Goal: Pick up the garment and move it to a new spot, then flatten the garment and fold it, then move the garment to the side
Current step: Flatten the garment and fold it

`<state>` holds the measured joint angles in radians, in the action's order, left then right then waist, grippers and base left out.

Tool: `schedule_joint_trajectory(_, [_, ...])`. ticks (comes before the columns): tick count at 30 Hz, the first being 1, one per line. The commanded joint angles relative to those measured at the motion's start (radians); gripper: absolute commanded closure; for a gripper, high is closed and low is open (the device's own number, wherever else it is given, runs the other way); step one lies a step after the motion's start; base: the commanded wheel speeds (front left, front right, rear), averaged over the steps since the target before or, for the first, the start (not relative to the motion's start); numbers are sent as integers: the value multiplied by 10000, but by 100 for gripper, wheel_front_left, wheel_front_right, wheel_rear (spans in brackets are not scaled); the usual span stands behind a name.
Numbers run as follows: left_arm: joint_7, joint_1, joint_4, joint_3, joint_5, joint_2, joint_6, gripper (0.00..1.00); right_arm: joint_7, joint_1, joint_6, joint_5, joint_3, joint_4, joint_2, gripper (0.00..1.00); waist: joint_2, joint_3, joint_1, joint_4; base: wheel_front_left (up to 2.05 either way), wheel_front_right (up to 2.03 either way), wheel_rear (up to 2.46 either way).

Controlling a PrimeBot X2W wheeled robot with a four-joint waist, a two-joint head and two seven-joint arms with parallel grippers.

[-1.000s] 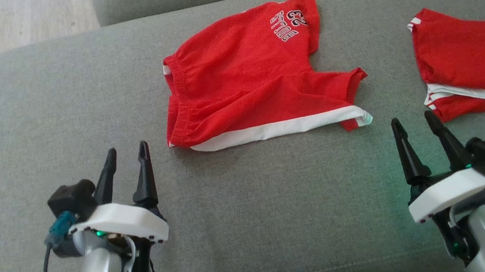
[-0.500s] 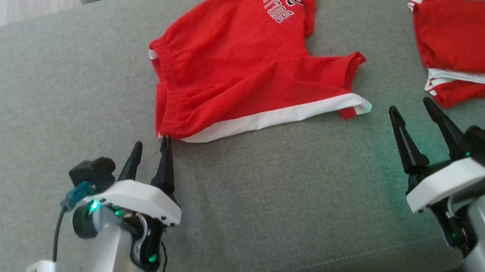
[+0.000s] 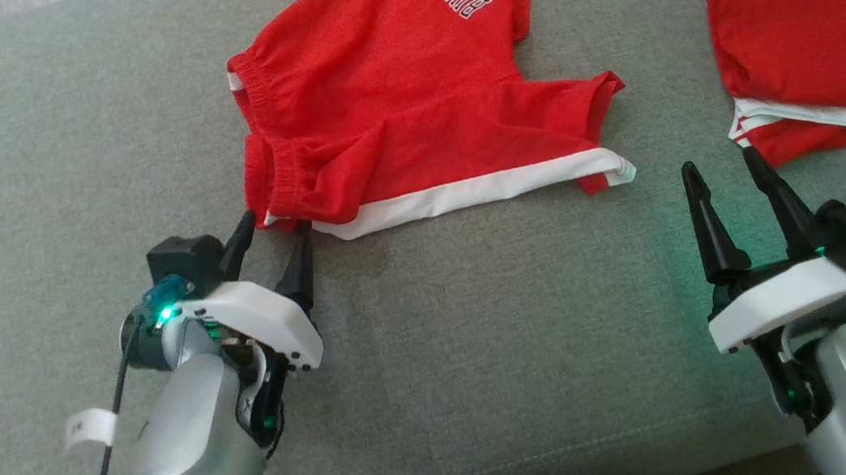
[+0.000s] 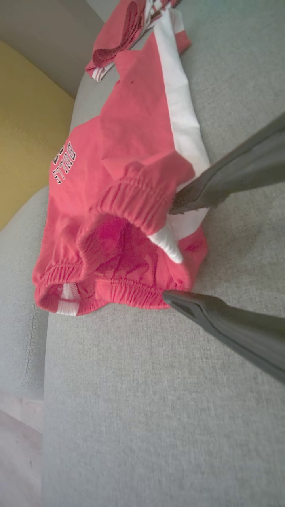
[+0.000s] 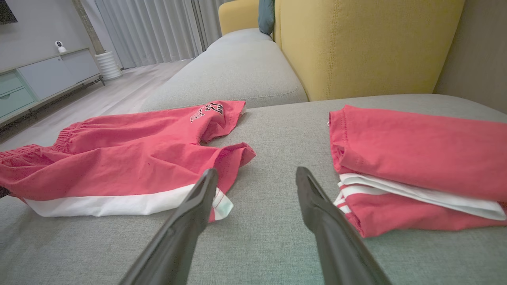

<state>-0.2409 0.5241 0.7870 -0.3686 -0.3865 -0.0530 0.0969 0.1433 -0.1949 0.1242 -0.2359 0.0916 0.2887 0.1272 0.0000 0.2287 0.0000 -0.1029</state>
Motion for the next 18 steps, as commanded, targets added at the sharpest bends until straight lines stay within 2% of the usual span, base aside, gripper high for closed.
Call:
schedule_joint_trajectory(1, [-152, 452, -258, 191, 170, -277, -30, 0, 23, -311, 65, 106, 141, -317, -56, 0, 0, 17, 0, 6, 0, 0, 0])
schedule_joint_trajectory(6, [-196, 486, -324, 76, 475, -334, -105, 0, 6, -337, 65, 161, 48, -244, -101, 0, 0, 23, 0, 53, 0, 0, 0])
schedule_joint_trajectory(7, [-199, 489, -338, 72, 513, -342, -122, 4, -6, -344, 65, 171, 44, -225, -115, 0, 0, 20, 0, 62, 0, 0, 0])
schedule_joint_trajectory(8, [-201, 496, -374, 77, 542, -342, -129, 28, -30, -353, 65, 179, 53, -202, -124, 0, 0, 22, 0, 74, 0, 0, 0])
schedule_joint_trajectory(10, [-204, 502, -537, 115, 595, -340, -131, 97, -101, -371, 65, 217, 64, -138, -126, 0, 0, 32, 0, 104, 0, 0, 0])
schedule_joint_trajectory(11, [-204, 494, -661, 147, 633, -343, -140, 100, -149, -382, 65, 264, 69, -102, -112, 0, 0, 37, 0, 120, 0, 0, 0])
schedule_joint_trajectory(18, [-206, 303, -1265, 299, 930, -356, -222, 100, -363, -686, 65, 1220, 633, 206, 398, 0, 0, 96, 0, 280, 0, 0, 0])
